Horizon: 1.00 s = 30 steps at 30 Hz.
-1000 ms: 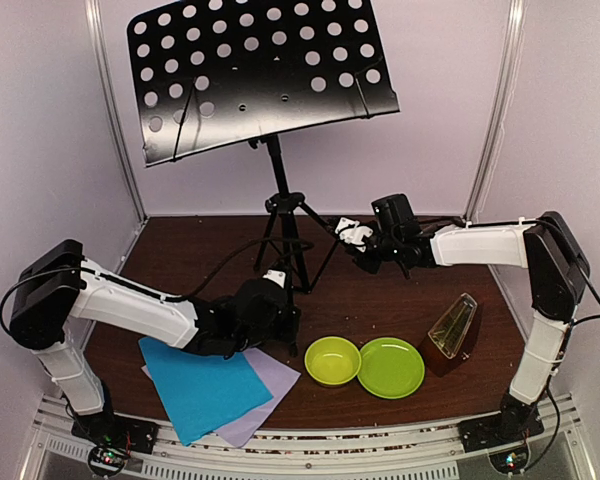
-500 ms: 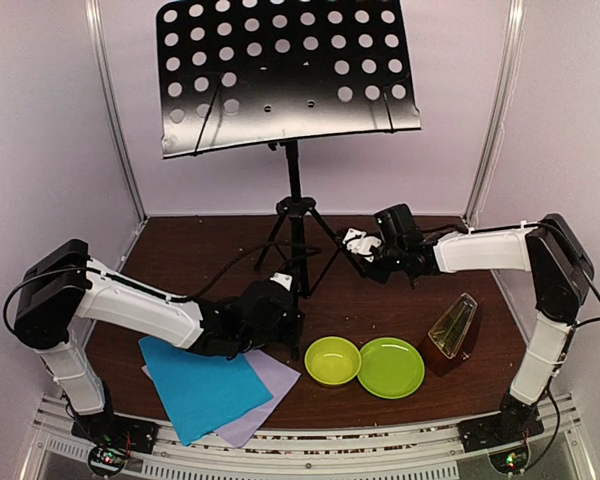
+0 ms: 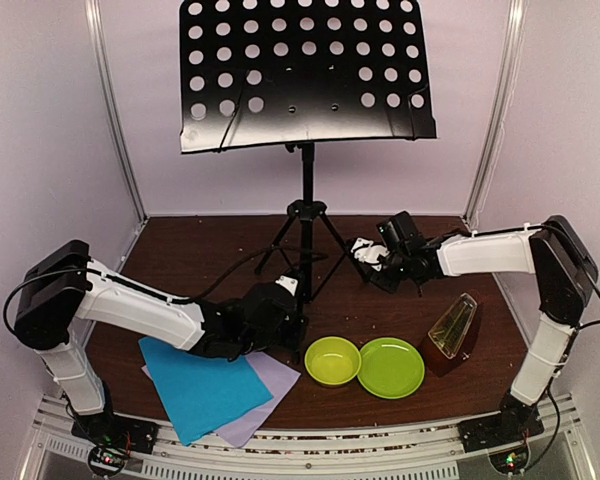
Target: Set up the instrument practice props
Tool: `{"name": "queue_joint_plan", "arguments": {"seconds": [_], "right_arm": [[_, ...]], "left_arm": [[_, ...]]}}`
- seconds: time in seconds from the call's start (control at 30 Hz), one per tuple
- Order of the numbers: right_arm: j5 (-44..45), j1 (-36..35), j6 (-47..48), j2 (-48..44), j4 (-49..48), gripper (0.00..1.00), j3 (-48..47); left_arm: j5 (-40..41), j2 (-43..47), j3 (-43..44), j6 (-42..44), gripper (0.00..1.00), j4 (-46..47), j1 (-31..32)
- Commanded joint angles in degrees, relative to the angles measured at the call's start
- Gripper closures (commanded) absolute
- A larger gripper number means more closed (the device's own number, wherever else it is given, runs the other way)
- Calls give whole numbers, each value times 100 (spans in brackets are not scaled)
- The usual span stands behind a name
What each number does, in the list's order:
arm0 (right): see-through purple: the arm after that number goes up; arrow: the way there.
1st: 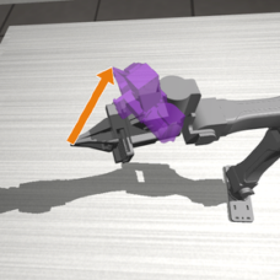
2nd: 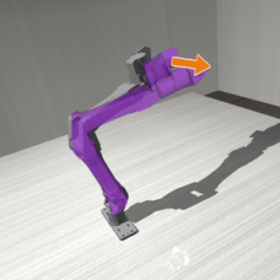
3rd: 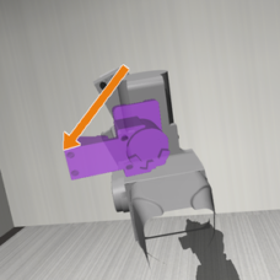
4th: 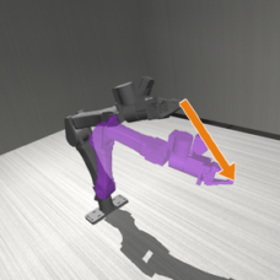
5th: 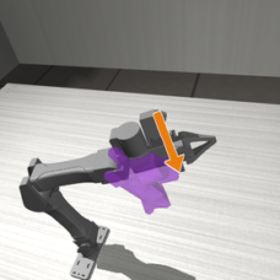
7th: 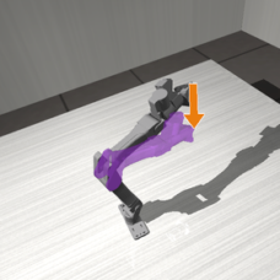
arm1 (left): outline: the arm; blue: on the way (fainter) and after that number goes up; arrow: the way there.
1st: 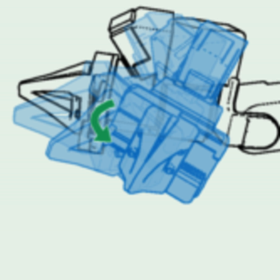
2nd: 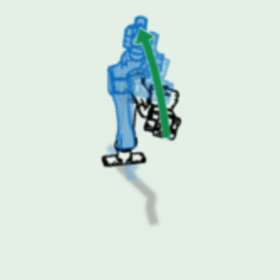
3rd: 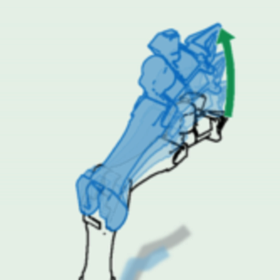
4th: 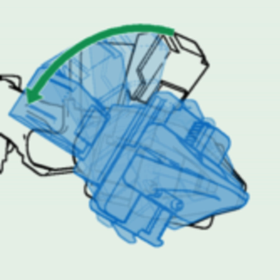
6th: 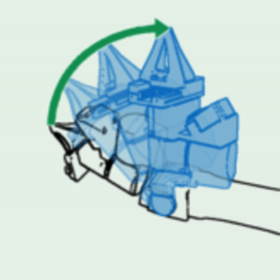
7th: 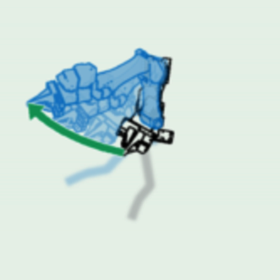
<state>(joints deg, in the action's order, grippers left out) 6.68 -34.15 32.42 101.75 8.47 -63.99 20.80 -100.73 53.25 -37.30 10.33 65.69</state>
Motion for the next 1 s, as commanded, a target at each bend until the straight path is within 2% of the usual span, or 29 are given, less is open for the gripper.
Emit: {"name": "queue_joint_plan", "arguments": {"seconds": [0.0,0.2,0.33,0.6,0.77,0.97], "right_arm": [[-83,-82,-237,-527,-34,54,112],[-713,-82,-251,-768,-216,43,212],[-1077,-83,-124,-603,-260,42,225],[-1188,-116,-77,-490,116,41,-15],[-985,-118,-305,-799,70,40,74],[-824,-152,-903,-1290,36,39,238]], "left_arm": [[-552,40,-200,527,98,-383,172],[-642,27,-157,964,100,-553,151],[-713,73,-229,1040,100,-546,62],[-738,198,-350,1137,98,-584,-150],[-762,464,-474,1342,72,-565,-223],[-872,1002,-525,1561,33,-613,-232]]}}
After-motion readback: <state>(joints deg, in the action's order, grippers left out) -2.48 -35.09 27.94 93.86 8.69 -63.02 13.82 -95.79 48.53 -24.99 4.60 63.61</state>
